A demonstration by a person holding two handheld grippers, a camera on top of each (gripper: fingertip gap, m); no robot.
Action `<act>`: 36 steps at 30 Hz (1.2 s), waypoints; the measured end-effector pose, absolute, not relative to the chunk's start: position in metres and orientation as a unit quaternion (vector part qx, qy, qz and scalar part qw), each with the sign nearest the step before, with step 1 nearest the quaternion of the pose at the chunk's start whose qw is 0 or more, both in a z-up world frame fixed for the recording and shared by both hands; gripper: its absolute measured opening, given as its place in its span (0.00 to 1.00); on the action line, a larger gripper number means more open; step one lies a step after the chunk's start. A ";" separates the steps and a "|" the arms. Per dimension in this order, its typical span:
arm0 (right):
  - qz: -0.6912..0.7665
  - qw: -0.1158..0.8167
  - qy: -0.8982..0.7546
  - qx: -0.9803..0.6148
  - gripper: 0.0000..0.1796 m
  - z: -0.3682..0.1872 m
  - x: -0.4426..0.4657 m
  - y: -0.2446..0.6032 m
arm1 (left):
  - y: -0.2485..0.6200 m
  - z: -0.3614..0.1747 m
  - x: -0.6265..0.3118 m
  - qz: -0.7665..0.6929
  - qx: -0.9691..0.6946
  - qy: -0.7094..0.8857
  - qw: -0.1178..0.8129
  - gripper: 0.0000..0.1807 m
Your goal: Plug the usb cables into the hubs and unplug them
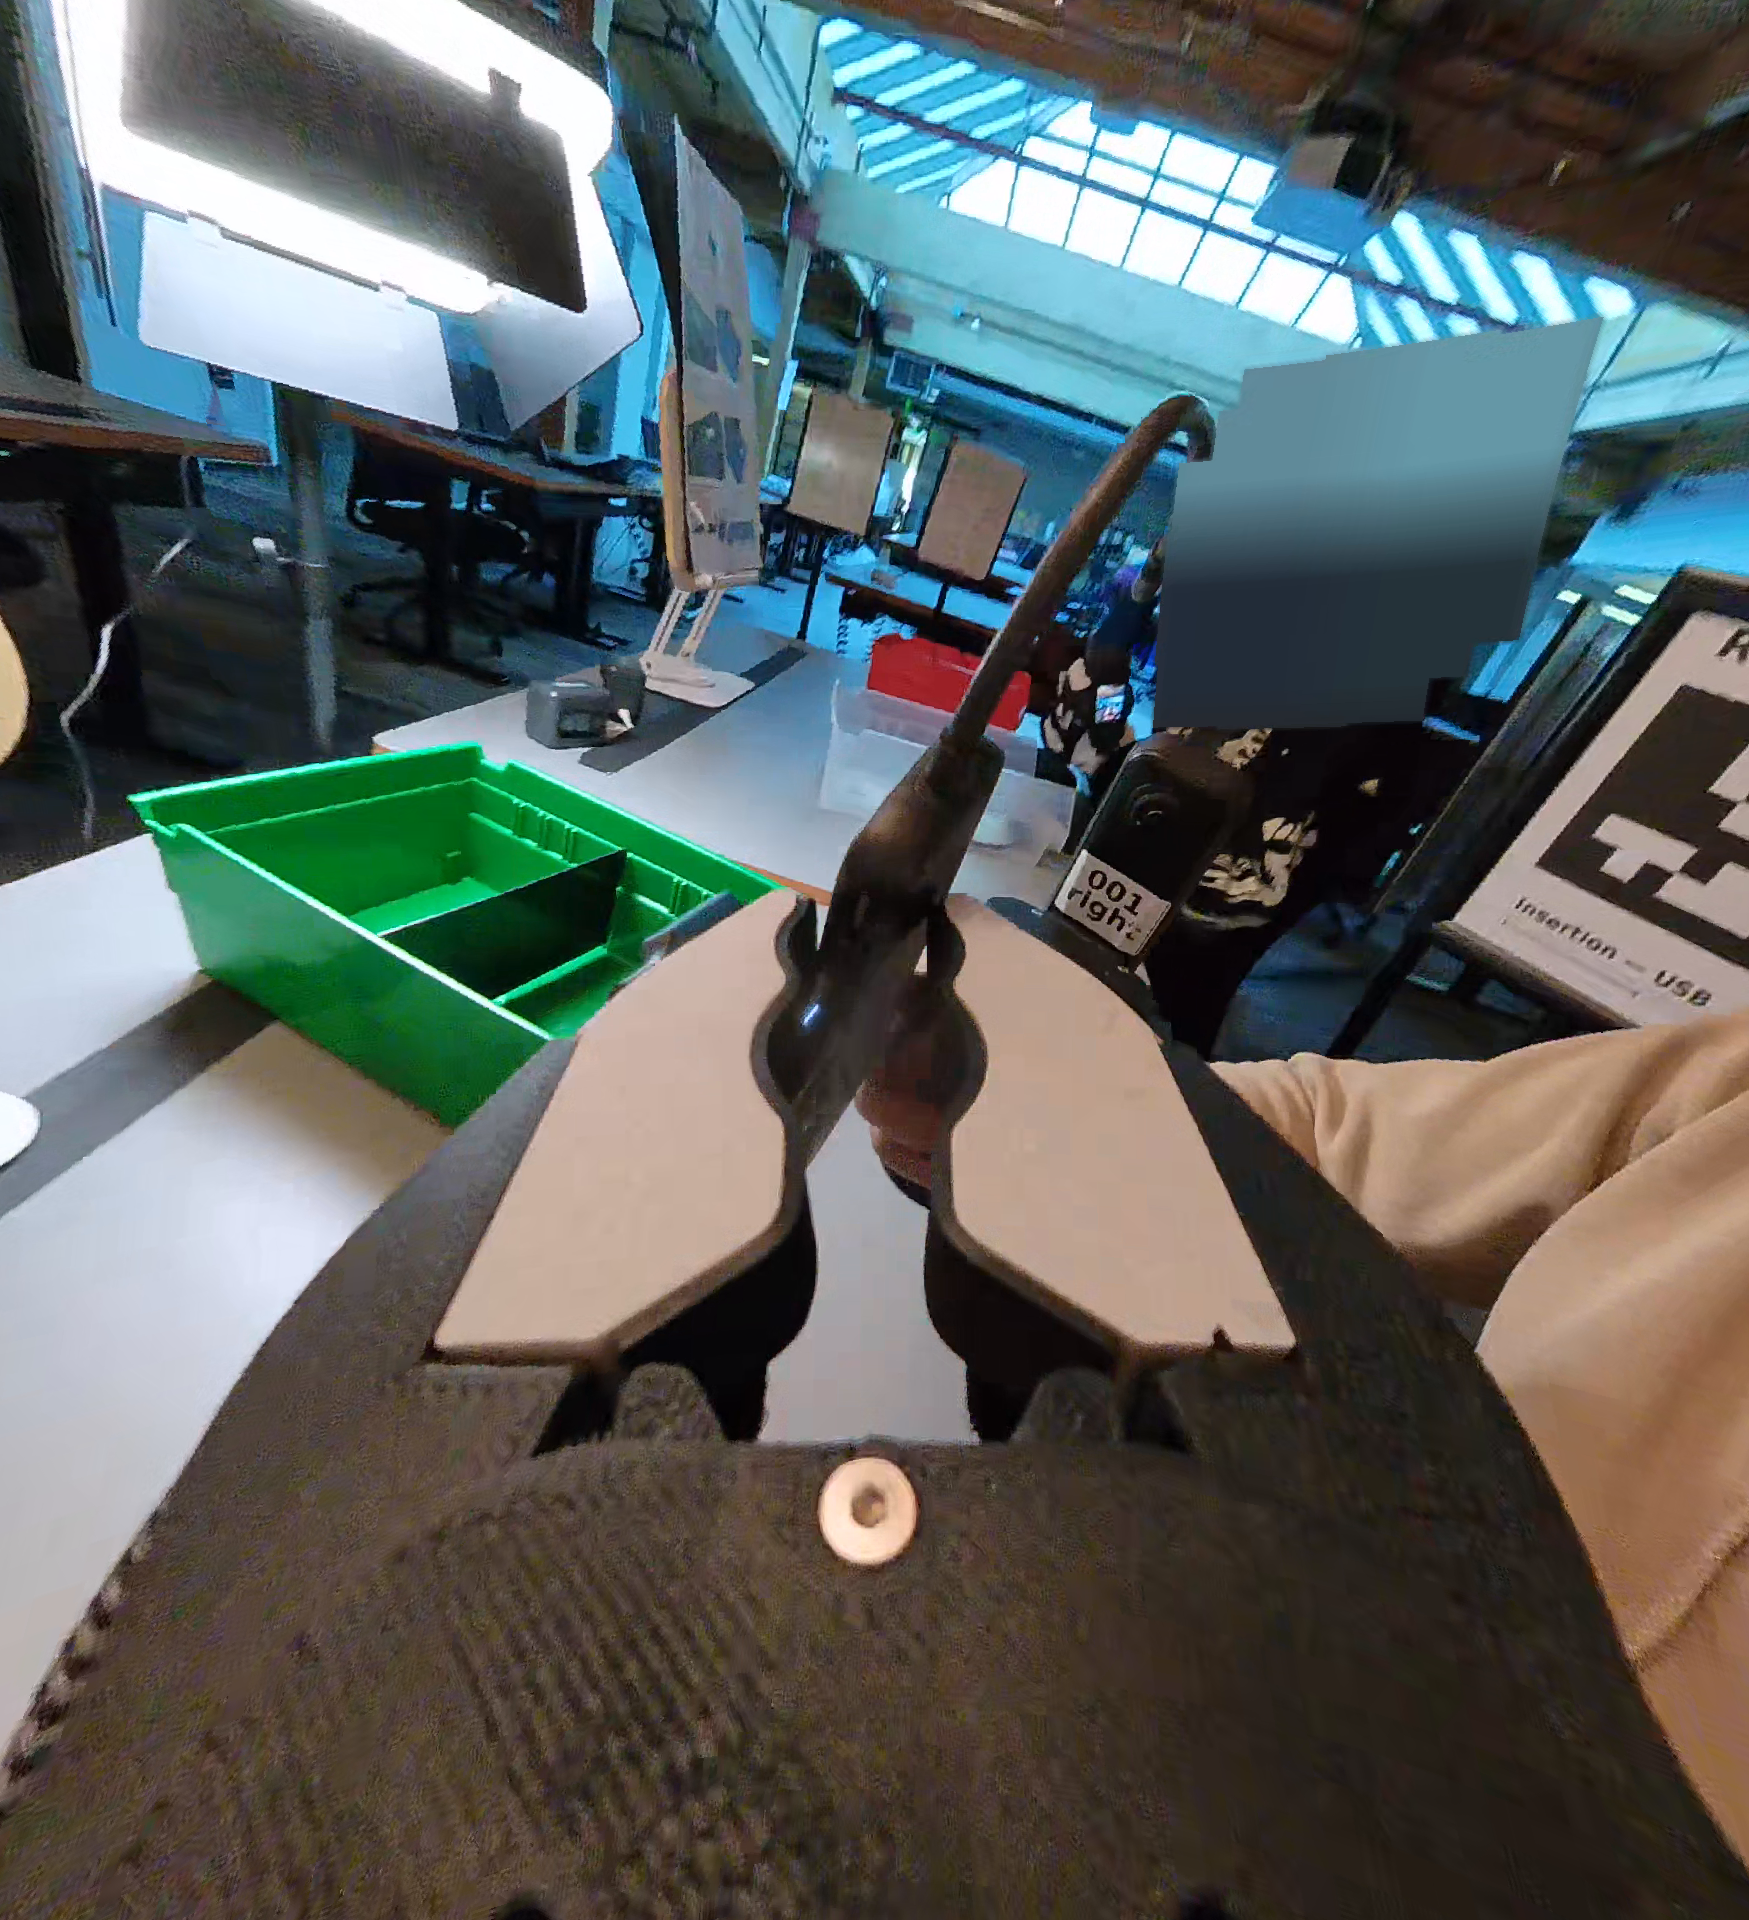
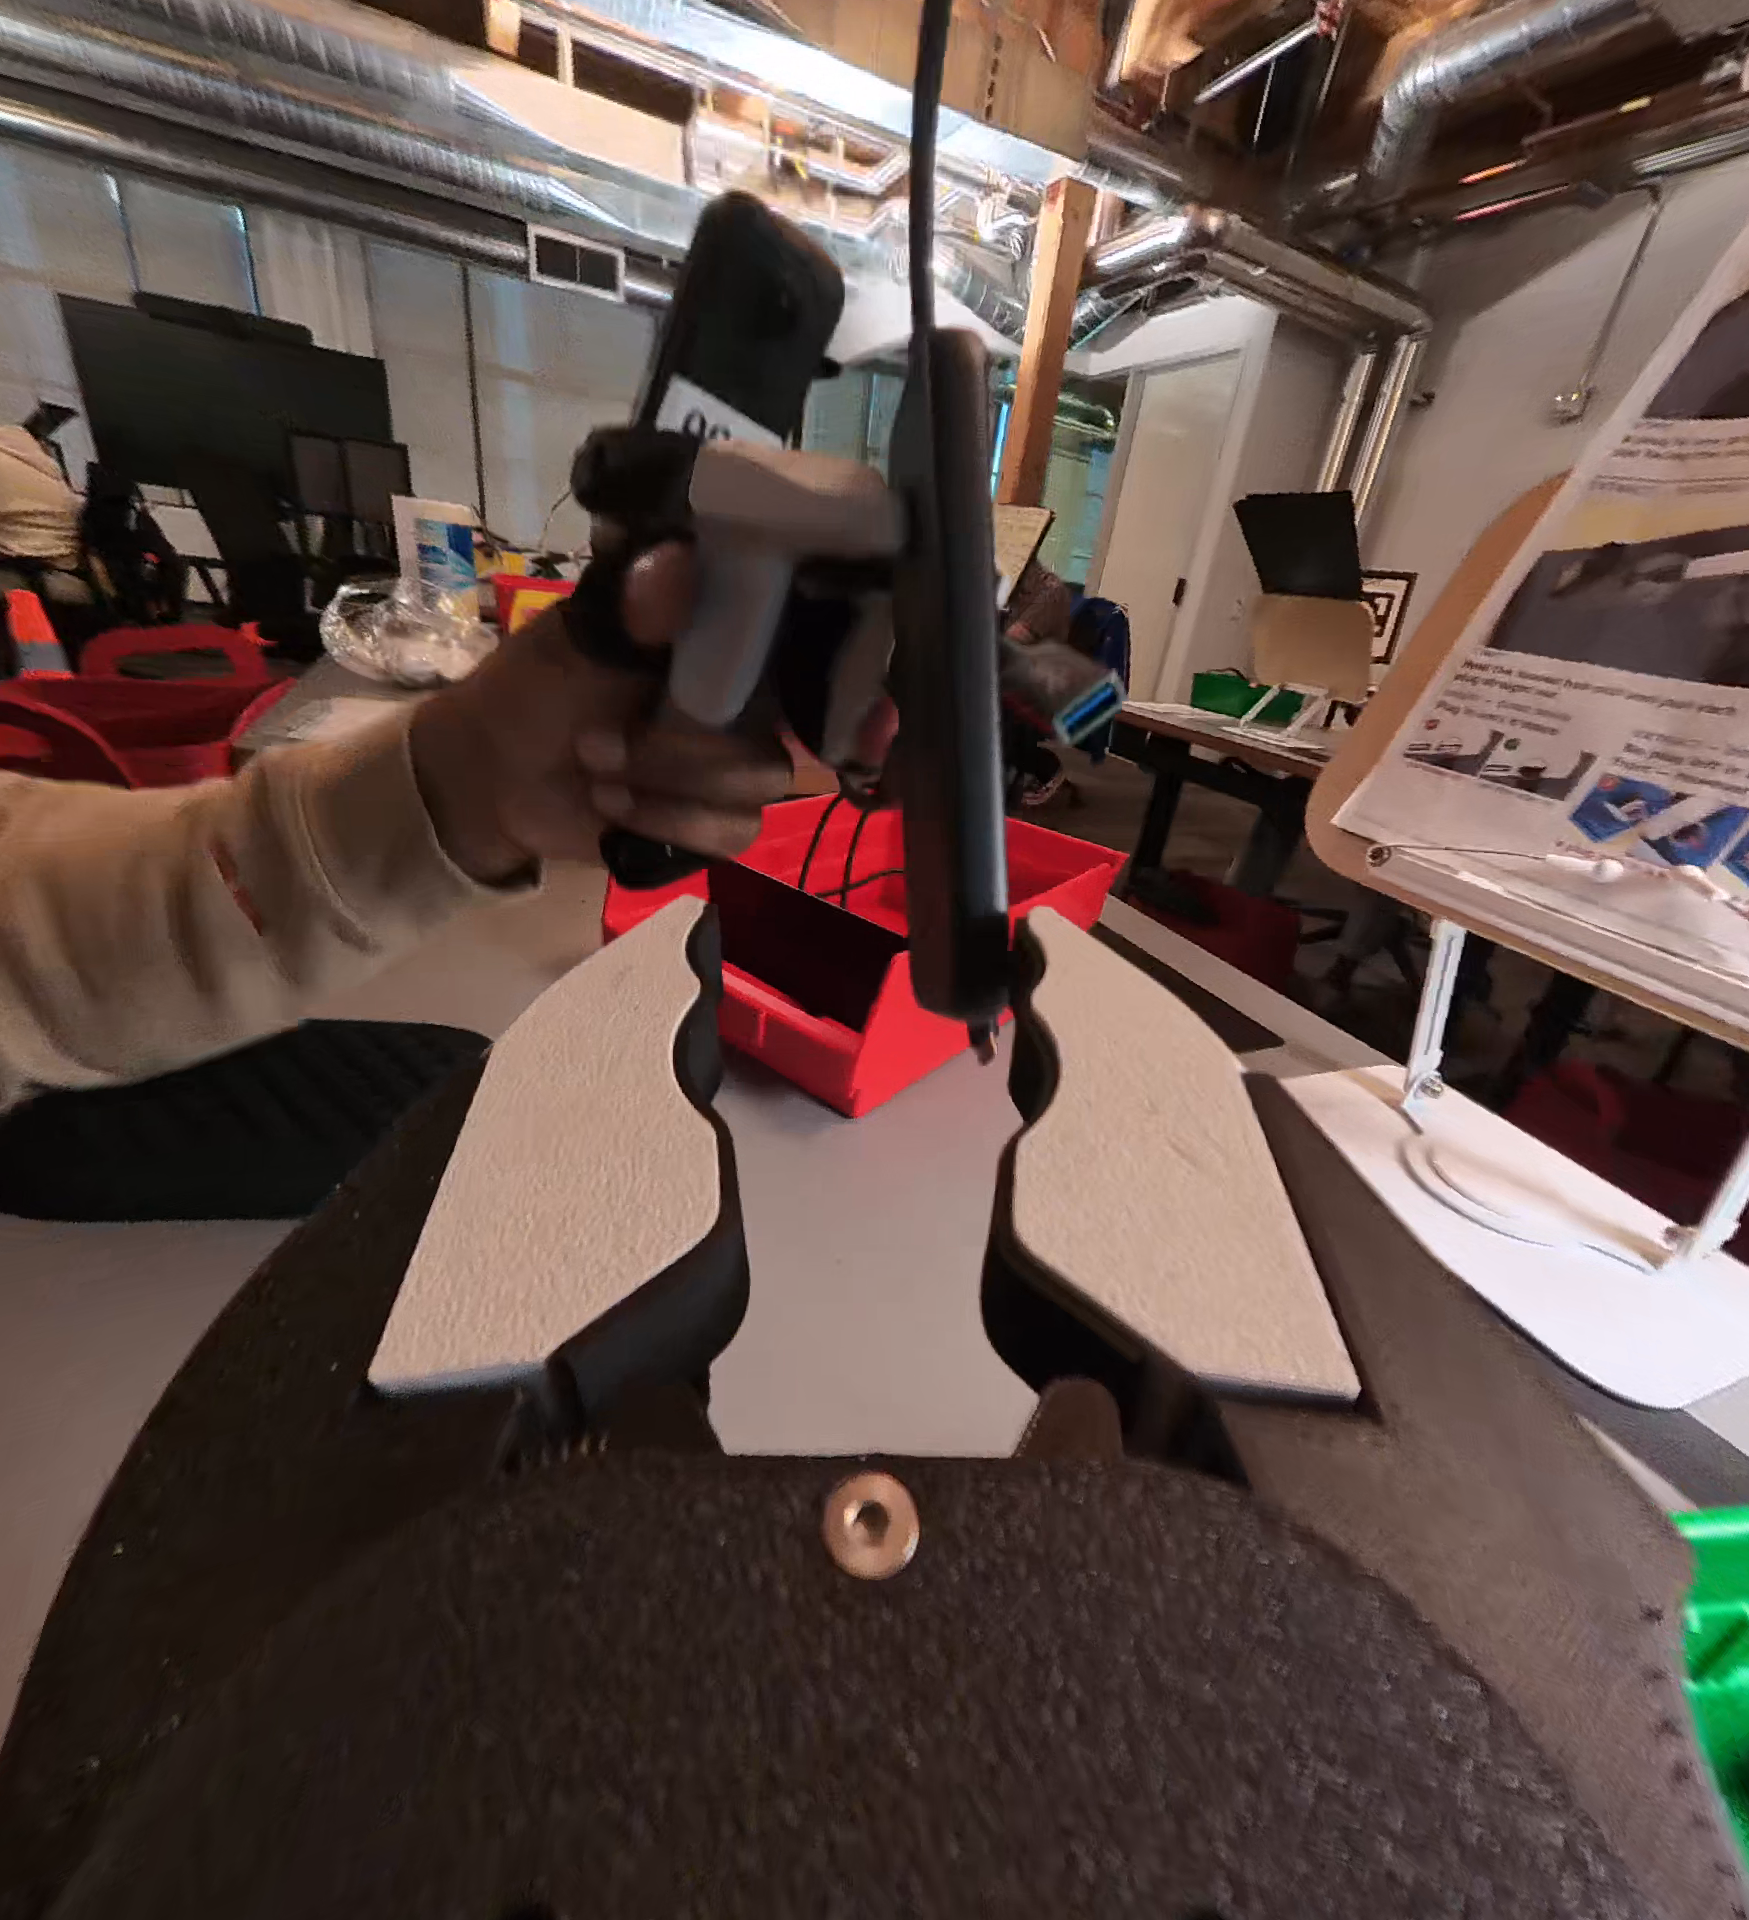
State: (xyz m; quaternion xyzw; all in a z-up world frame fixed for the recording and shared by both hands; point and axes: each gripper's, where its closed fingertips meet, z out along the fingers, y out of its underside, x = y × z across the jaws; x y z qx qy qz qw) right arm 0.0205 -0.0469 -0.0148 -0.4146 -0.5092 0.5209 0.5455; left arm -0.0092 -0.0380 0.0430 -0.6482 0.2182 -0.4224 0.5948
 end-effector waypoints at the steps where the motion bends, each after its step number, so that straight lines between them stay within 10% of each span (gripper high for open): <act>1: 0.524 0.543 -0.505 -0.419 0.27 -0.014 0.018 -0.043 | -0.035 0.039 -0.009 -0.442 -0.640 0.206 0.594 0.11; 9: 0.540 0.517 -0.505 -0.431 0.08 0.007 -0.001 -0.015 | -0.026 0.059 -0.018 -0.512 -0.584 0.179 0.604 0.11; 24: 0.318 0.544 -0.618 -0.471 0.06 0.039 0.044 0.001 | -0.077 0.070 -0.026 -0.288 -0.646 0.370 0.602 0.15; 36: 0.313 0.445 -0.748 -0.381 0.07 -0.002 0.031 -0.066 | -0.047 -0.036 0.033 -0.165 -0.715 0.489 0.471 0.19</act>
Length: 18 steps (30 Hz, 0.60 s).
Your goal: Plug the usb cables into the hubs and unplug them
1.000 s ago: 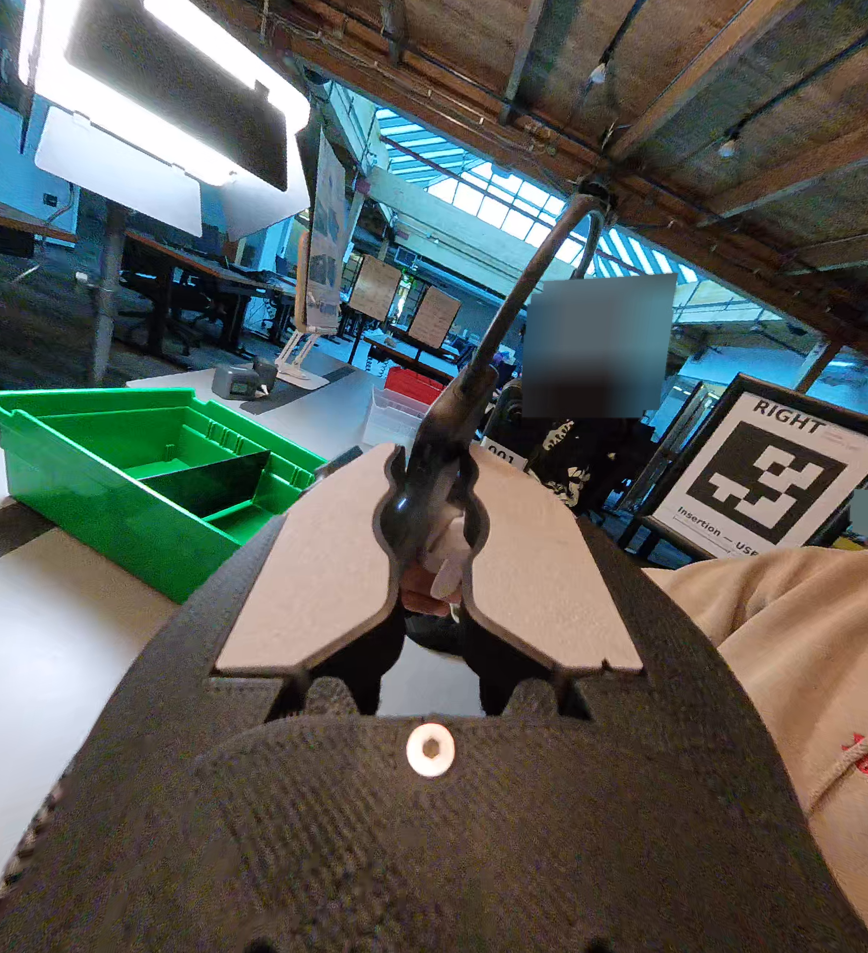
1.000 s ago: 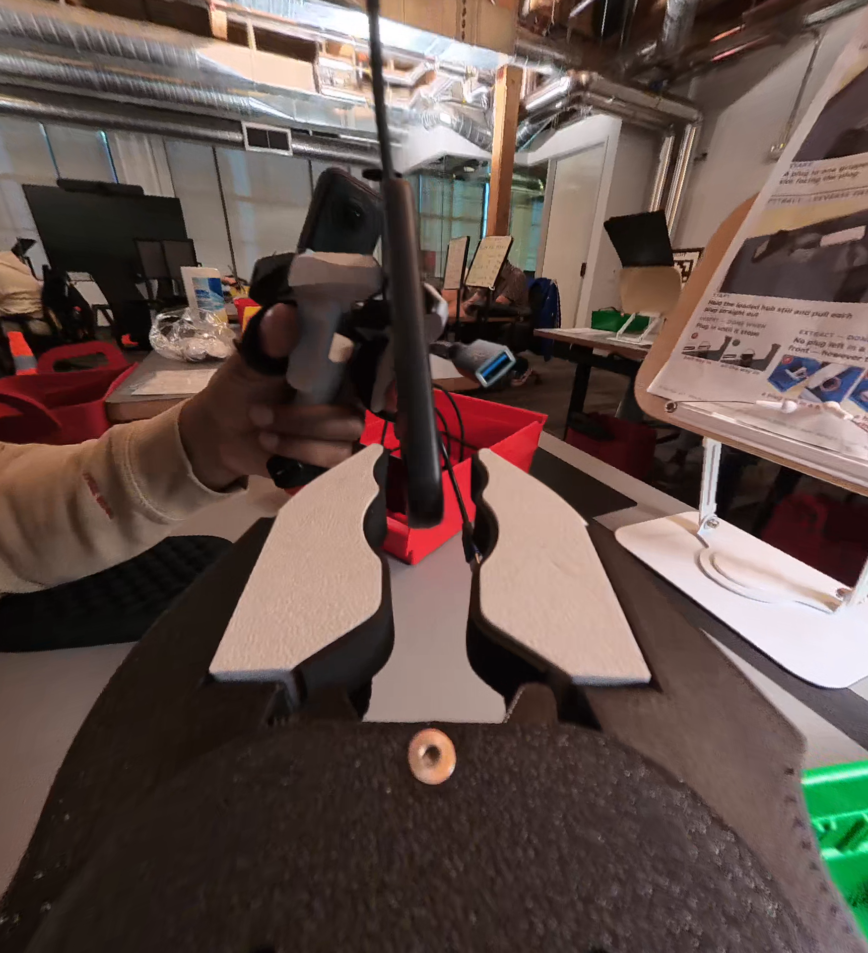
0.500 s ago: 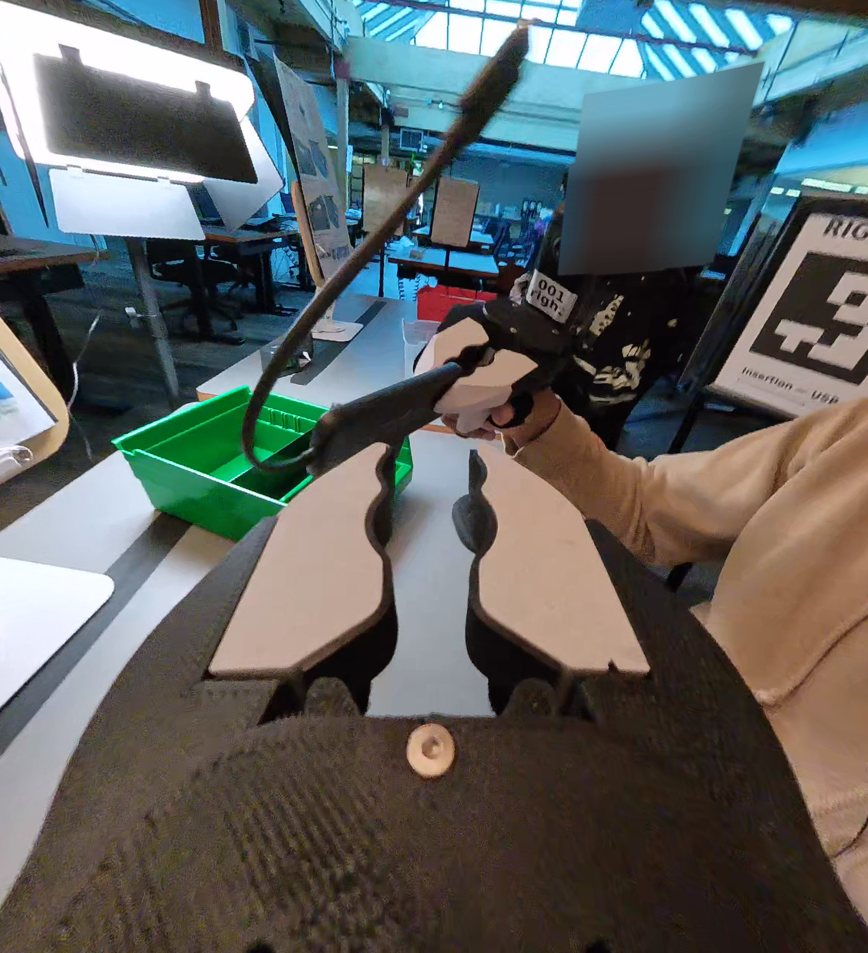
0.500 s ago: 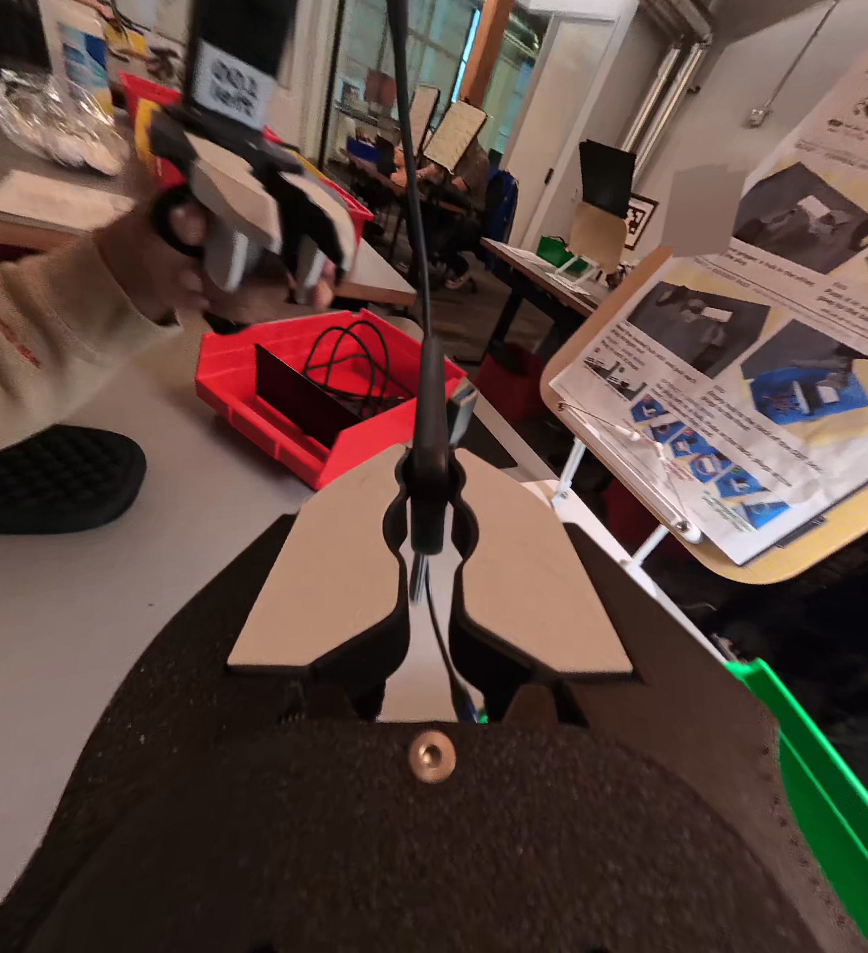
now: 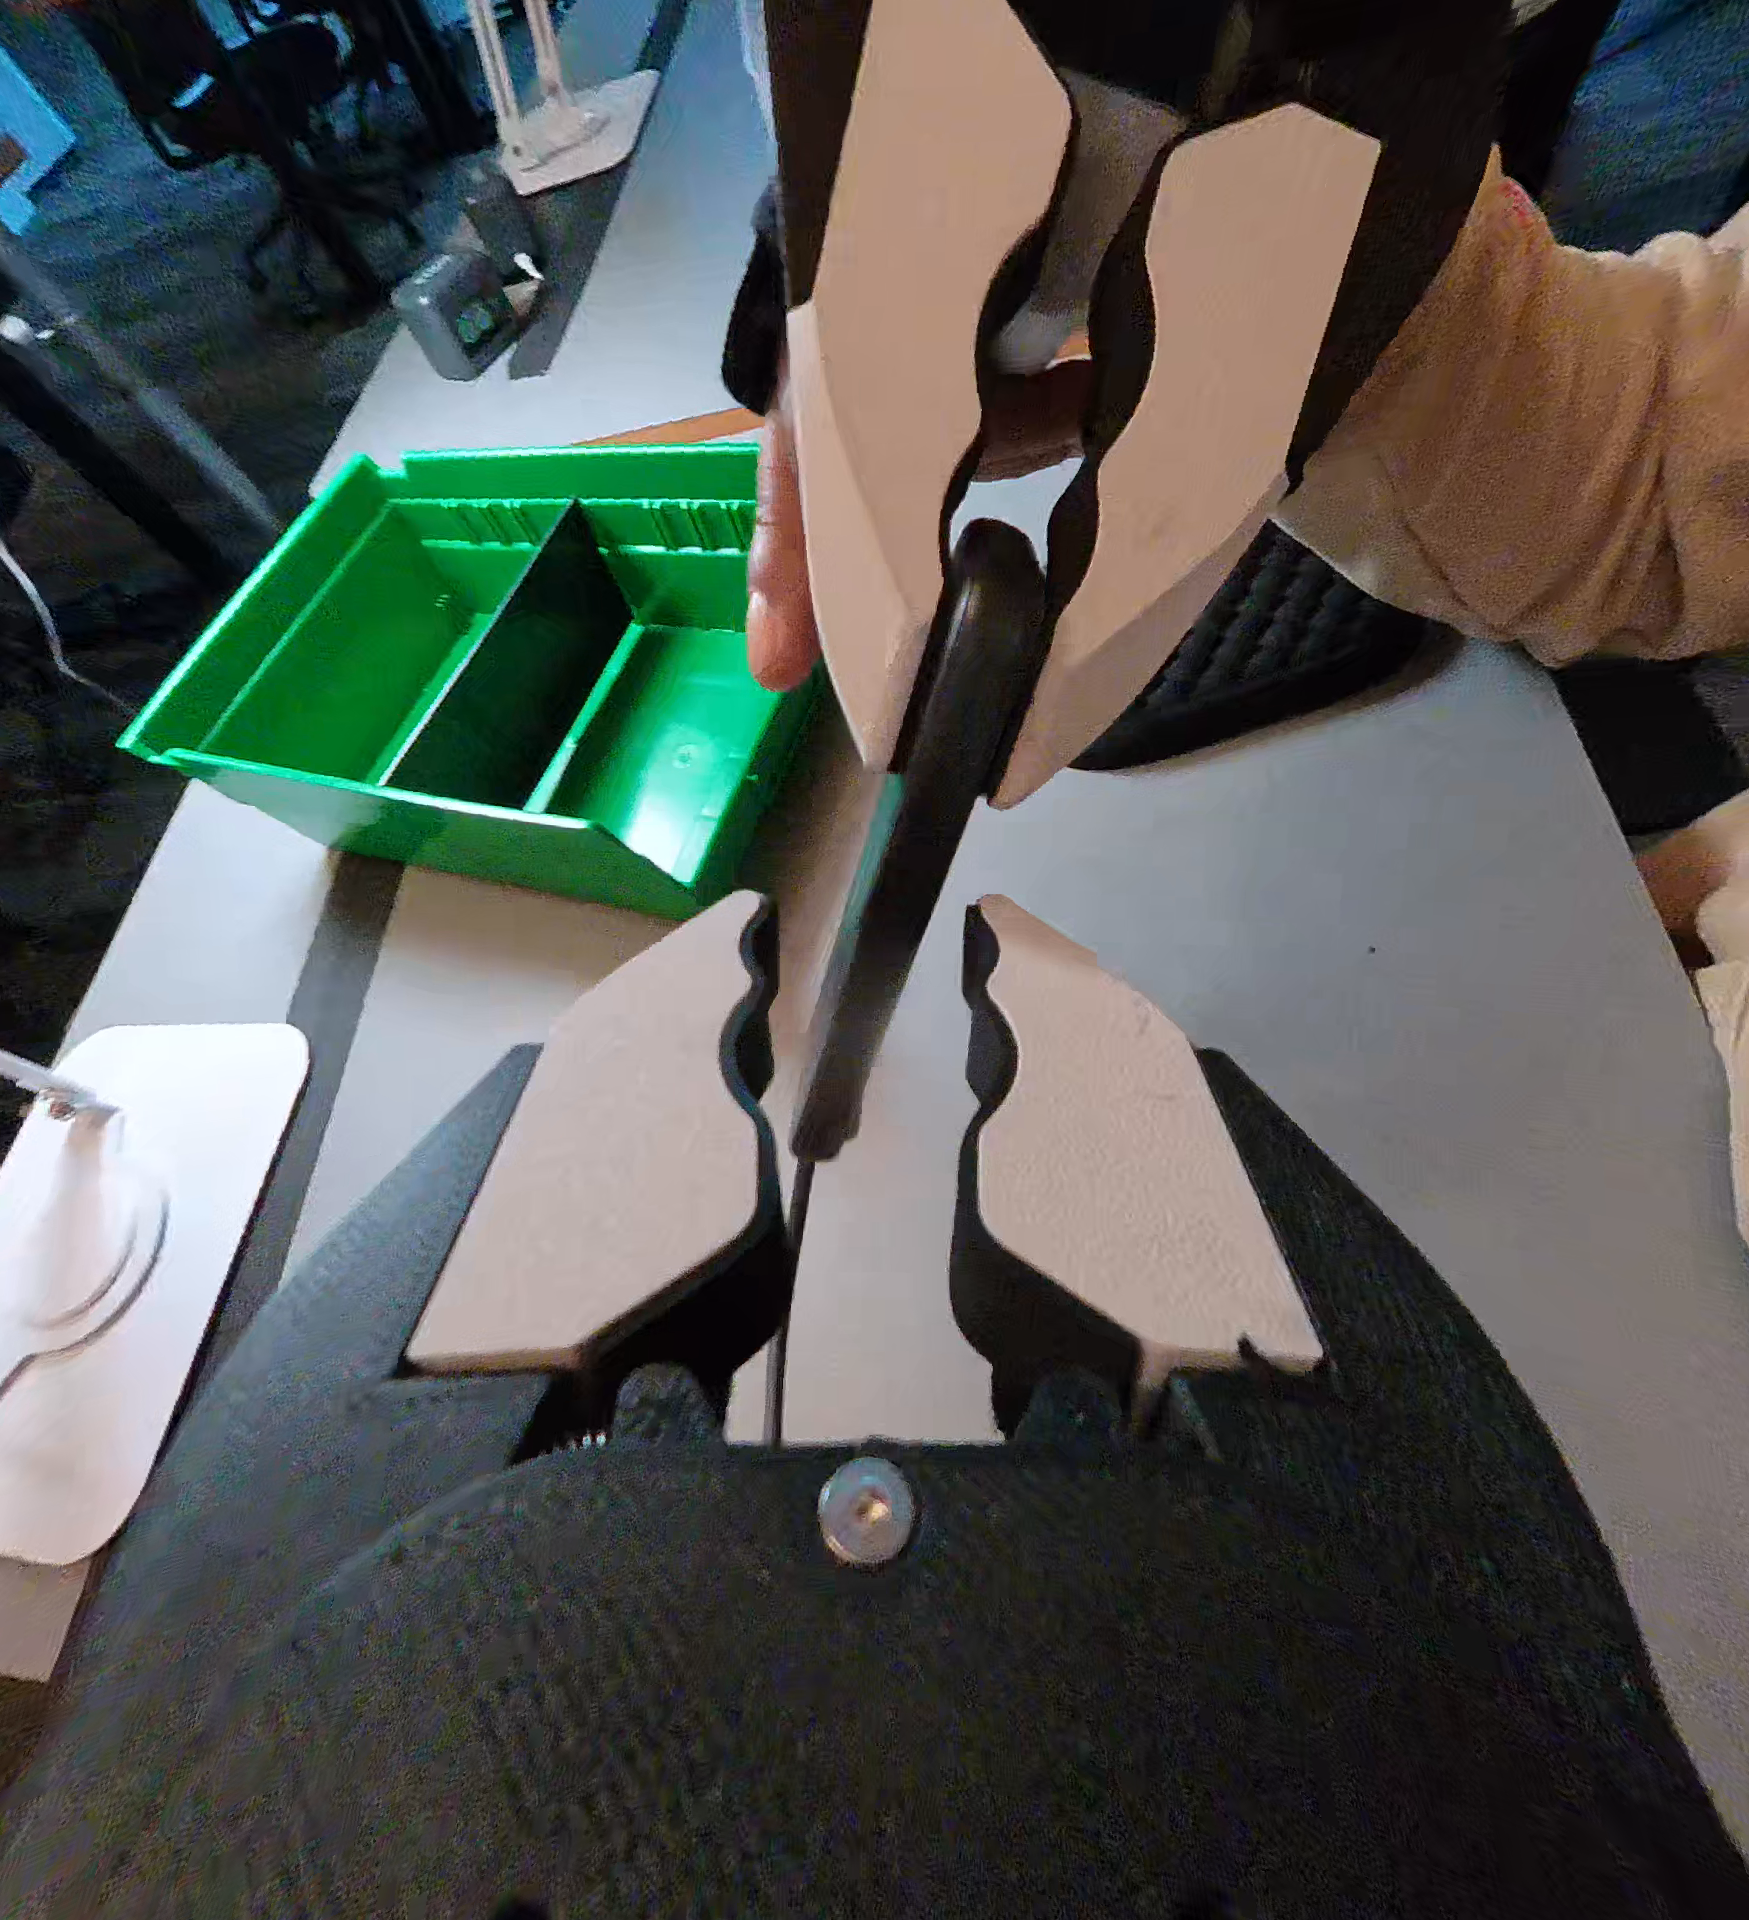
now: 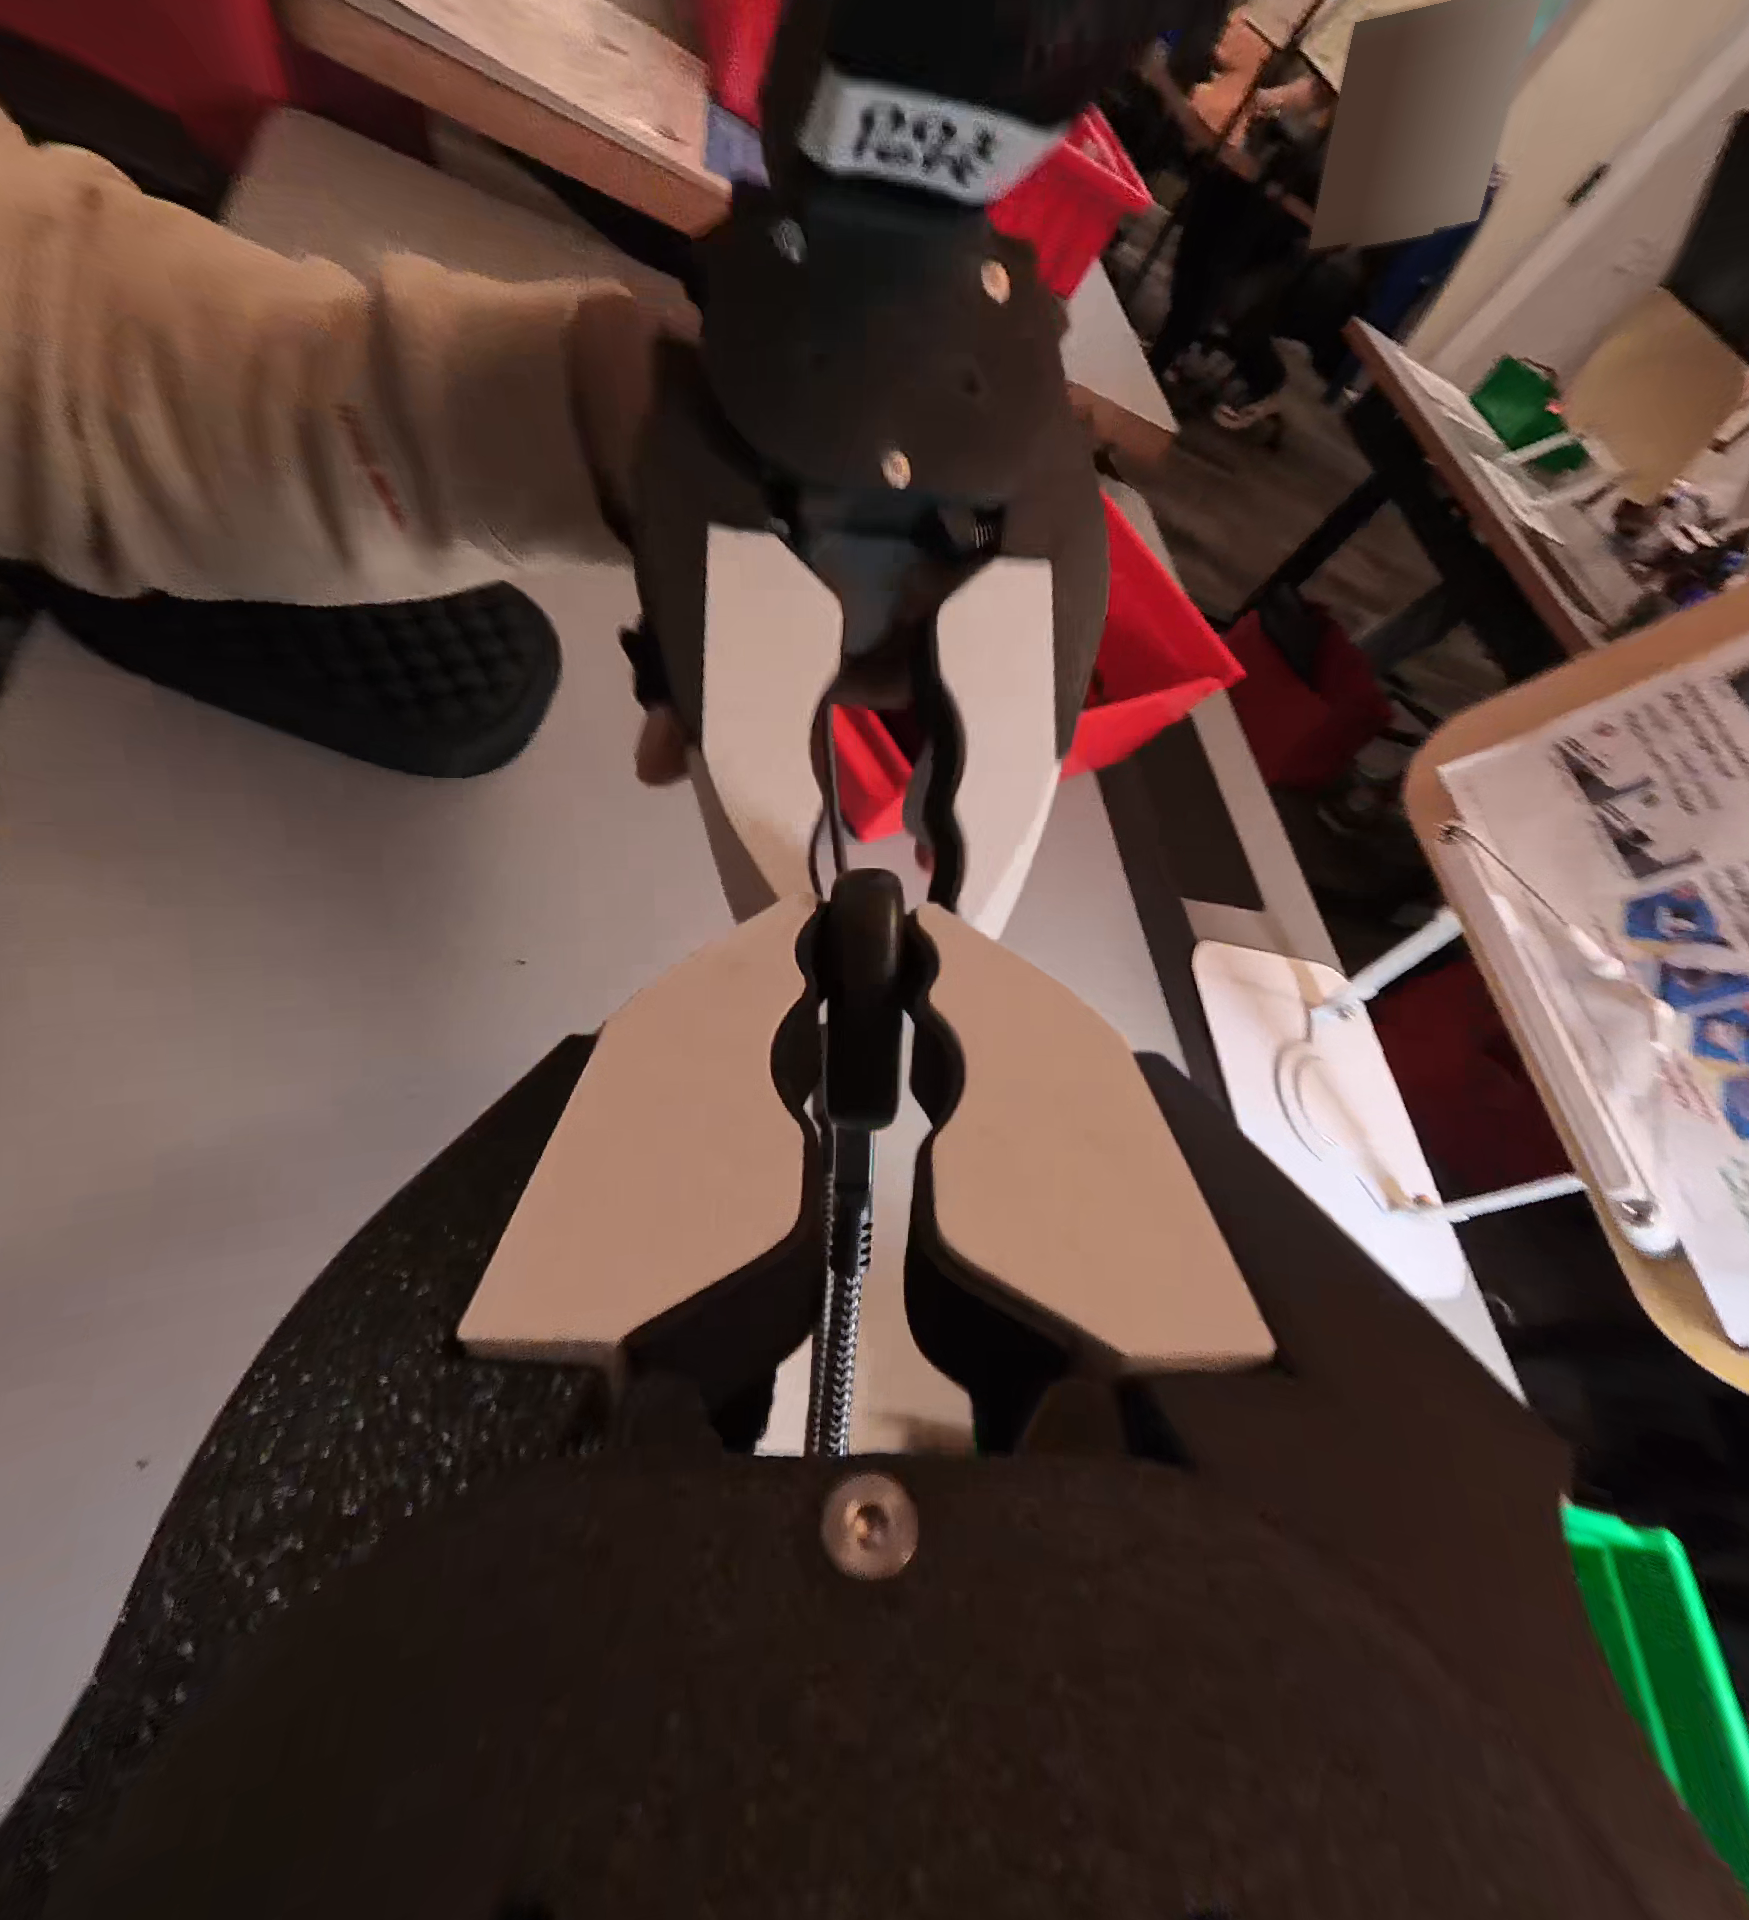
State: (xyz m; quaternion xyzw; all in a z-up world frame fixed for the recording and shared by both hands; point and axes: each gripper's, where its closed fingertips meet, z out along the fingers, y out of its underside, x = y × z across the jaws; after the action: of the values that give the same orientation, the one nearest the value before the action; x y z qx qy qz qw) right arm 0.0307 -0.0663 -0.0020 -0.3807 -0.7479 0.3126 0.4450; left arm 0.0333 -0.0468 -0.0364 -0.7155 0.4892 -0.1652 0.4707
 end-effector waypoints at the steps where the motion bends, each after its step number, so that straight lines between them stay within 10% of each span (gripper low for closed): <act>1: 0.325 0.441 -0.747 -0.377 0.07 -0.002 0.029 -0.070 | -0.049 -0.042 0.038 -0.166 -0.712 0.502 0.461 0.13; 18: 0.282 0.559 -0.639 -0.448 0.20 0.038 0.049 -0.009 | -0.025 0.015 -0.005 -0.389 -0.656 0.303 0.571 0.07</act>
State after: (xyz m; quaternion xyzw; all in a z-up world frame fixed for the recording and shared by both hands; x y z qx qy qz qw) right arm 0.0488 -0.0092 0.0379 -0.4477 -0.6386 0.2821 0.5587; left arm -0.0048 -0.0247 0.0155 -0.6564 0.3027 -0.3888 0.5712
